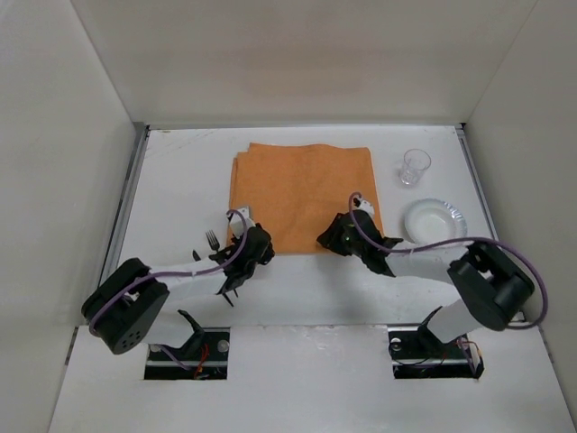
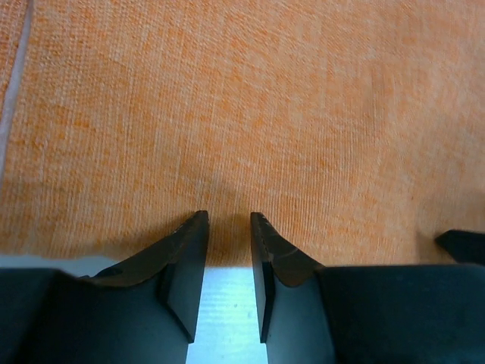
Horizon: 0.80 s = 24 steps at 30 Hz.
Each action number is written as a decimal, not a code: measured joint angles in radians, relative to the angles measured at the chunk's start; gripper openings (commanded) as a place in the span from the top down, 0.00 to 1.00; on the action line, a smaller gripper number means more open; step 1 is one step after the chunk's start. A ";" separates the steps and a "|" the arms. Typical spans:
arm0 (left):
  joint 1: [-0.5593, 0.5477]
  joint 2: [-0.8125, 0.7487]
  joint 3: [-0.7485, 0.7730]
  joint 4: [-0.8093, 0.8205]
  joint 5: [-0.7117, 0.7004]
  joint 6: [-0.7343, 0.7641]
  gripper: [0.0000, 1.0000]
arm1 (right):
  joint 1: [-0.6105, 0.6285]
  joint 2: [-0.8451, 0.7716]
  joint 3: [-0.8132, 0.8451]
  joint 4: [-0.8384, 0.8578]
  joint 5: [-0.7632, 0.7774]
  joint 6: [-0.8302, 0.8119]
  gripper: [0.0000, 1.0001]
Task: Set the dinner table for one person
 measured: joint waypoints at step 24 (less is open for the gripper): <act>-0.160 -0.197 -0.166 0.326 -0.092 0.136 0.61 | -0.953 -1.036 -0.340 -0.546 0.122 0.008 0.36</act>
